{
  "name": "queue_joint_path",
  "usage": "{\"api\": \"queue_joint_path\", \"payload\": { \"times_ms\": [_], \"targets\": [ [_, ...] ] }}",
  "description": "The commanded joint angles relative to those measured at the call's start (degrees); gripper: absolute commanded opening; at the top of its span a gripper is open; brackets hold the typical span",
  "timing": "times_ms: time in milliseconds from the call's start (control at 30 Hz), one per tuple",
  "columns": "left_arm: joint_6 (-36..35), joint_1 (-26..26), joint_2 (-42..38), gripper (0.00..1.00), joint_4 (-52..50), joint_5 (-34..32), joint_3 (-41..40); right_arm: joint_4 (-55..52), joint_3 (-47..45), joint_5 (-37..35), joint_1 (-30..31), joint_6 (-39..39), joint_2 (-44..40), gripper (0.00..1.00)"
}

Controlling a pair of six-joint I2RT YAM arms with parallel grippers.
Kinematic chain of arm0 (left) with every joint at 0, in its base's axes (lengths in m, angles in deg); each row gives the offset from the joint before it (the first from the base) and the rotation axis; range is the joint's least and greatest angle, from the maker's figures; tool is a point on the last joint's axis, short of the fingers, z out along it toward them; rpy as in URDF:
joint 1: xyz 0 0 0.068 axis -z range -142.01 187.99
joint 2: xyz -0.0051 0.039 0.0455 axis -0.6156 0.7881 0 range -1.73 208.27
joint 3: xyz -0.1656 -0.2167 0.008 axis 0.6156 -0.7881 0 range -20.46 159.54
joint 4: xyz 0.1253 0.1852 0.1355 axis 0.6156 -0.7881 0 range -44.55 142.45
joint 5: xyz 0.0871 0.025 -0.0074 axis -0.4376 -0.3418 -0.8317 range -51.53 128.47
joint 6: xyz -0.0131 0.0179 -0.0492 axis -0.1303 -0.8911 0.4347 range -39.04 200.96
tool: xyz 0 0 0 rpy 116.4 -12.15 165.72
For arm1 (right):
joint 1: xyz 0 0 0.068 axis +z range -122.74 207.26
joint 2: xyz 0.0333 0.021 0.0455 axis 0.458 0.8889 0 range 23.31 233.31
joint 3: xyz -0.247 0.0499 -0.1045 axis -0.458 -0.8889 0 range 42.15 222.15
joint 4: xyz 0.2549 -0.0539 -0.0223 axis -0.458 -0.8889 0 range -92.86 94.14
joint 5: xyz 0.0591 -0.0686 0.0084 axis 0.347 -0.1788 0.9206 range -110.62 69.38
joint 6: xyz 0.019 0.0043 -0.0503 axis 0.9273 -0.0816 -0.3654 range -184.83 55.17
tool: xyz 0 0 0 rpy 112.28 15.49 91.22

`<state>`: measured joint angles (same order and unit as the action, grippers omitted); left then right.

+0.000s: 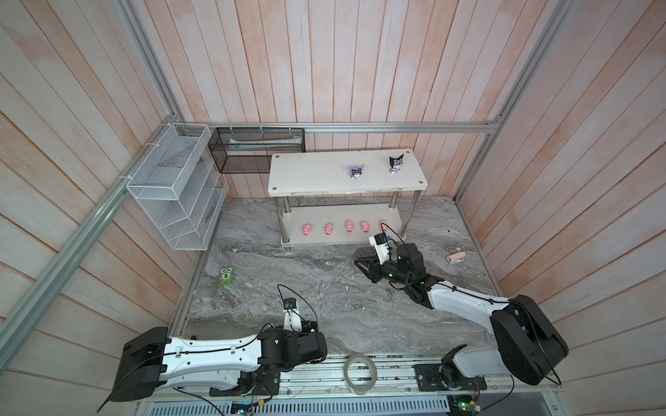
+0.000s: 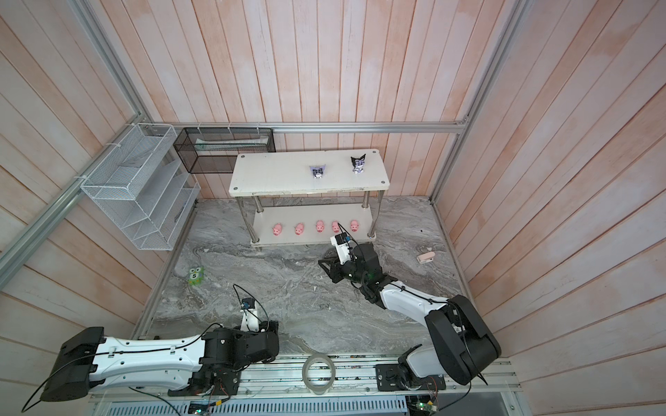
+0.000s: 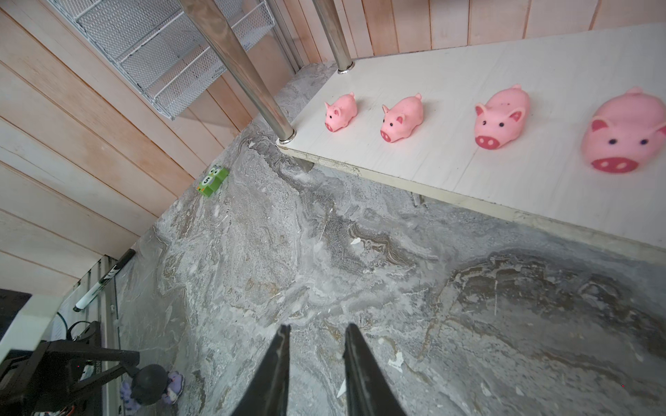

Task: Organize plastic toys on shelves
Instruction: Pick up the plastic toy from the bottom-center of the table.

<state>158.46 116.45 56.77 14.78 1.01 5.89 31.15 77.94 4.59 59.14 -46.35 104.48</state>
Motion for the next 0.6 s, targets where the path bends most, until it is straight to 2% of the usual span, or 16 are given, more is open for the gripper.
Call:
{"api": "queue_joint_path", "payload": {
  "times_ms": [0,367,567],
  "targets": [
    [1.03,0.24,0.72,0.86,1.87,0.3,-1.07,0.72,1.23,1.8,0.11,0.42,1.64,0.28],
    [1.43,0.13,2.69,0.86,5.57,-0.29,-3.3,1.23,2.0,2.81,-0.06,0.89,4.29,0.28],
    [1.49,-0.53,3.69,0.81,6.59,-0.78,-3.49,1.6,2.44,3.44,-0.15,1.19,5.47,0.28]
  ]
}}
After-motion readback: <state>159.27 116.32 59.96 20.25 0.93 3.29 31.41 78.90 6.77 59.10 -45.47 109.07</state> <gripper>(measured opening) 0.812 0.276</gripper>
